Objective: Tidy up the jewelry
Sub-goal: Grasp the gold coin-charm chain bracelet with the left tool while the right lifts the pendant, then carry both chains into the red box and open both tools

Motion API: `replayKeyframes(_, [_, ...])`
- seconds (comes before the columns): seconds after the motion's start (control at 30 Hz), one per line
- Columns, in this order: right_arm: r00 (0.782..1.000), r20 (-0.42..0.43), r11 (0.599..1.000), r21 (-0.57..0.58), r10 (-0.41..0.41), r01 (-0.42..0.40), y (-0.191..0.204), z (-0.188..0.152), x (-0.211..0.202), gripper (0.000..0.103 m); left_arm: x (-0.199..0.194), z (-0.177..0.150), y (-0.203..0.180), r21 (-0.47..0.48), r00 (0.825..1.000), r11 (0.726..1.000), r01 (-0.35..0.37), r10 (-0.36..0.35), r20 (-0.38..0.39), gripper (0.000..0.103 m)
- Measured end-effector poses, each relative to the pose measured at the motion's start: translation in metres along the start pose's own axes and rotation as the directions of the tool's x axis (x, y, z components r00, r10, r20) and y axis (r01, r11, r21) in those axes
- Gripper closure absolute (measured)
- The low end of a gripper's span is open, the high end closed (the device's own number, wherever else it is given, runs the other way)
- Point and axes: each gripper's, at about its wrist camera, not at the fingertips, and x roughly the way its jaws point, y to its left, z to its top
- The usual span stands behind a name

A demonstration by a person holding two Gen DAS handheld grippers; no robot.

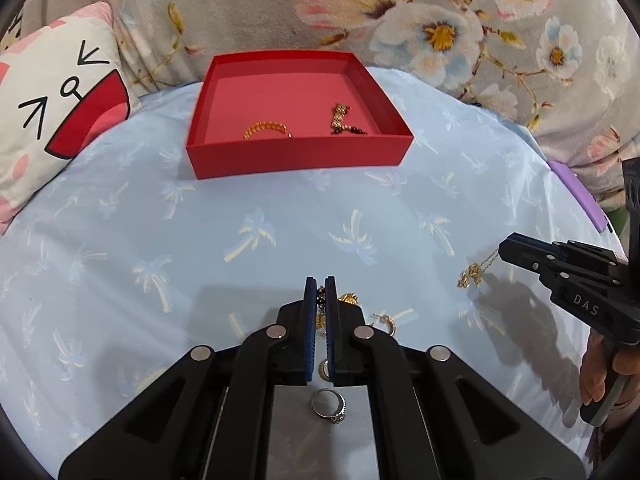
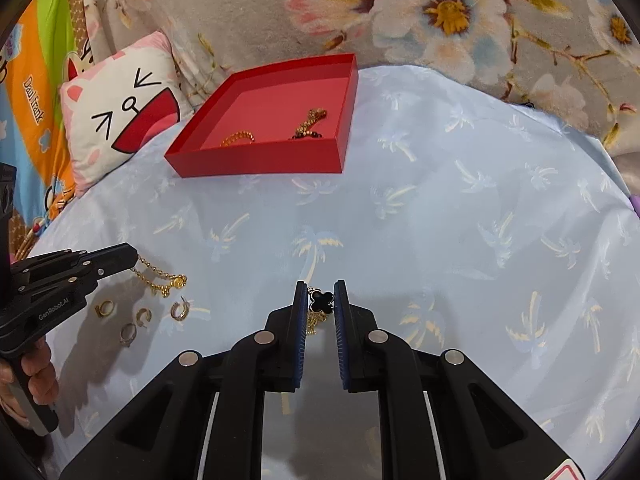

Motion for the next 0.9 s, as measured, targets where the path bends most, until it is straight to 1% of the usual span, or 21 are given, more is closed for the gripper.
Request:
replayKeyframes(0.2, [0.999,0.036,0.999,0.025,0.021,-0.022,-0.005,0.019,-0.016,0.091,-0.017,0.023,0.004,0.011,0.999,1.000,-0.011,0.011,0.038,0.100])
replayKeyframes(0.4, [0.994,0.099,0.999,0.008,0.038,-0.039,-0.004,0.064,-0.035,0.091,-0.032,0.062,0.003,0.045,0.994,0.998,-0.043,0.038,0.105,0.100])
replayKeyframes(0.57, [0.991,0.129,0.999,-0.033,0.040,-0.036,0.007,0.117,-0.033,0.091,-0.030,0.108,0.010,0.049,0.988,0.996,-0.073,0.065,0.141,0.100])
replayKeyframes(0.7, [0.988,0.145,0.998,-0.035,0.049,-0.045,0.011,0.162,-0.023,0.091,-0.022,0.150,0.015,0.050,0.981,0.994,-0.099,0.089,0.173,0.100])
replayKeyframes(0.8, [0.986,0.158,0.998,-0.021,0.054,-0.051,0.013,0.196,-0.011,0.091,-0.007,0.179,0.018,0.049,0.975,0.990,-0.129,0.118,0.187,0.100])
replayKeyframes(0.9, [0.986,0.160,0.999,-0.011,0.054,-0.052,0.016,0.225,0.007,0.091,0.012,0.201,0.024,0.042,0.973,0.989,-0.145,0.135,0.187,0.100])
